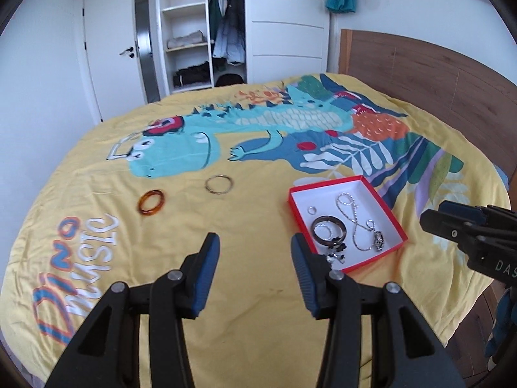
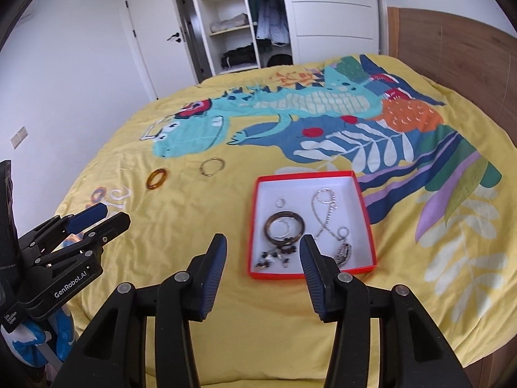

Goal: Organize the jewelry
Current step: 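Withdraw both tools from the box toward the amber bangle and gold hoop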

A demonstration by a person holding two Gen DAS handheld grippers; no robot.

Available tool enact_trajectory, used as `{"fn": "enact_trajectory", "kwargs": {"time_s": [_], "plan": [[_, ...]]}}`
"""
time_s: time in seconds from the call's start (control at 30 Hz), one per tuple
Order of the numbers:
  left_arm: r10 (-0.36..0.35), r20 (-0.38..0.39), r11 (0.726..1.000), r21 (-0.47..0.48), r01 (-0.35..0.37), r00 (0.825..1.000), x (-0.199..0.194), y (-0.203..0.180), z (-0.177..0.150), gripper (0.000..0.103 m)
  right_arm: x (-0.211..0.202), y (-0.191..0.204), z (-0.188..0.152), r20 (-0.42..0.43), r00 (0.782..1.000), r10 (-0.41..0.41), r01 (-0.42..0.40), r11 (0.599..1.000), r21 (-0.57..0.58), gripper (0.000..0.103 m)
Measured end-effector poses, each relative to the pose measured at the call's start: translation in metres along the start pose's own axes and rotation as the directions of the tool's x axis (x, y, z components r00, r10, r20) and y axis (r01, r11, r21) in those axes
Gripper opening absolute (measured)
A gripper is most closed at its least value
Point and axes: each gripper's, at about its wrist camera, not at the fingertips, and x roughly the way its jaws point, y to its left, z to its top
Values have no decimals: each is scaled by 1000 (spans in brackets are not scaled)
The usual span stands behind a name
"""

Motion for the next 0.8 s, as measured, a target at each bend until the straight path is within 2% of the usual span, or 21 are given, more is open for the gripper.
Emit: {"fn": "enact_trajectory", "kwargs": {"time_s": [0.5, 0.8], "plan": [[88, 133, 996, -44, -83, 987, -91, 47, -20, 44, -52, 87, -9, 71, 995, 75, -65, 990, -126, 48], [129, 143, 989, -87, -117, 981, -100, 71, -24, 44, -58, 115, -3, 91, 990, 109, -92, 980, -177, 49]]}}
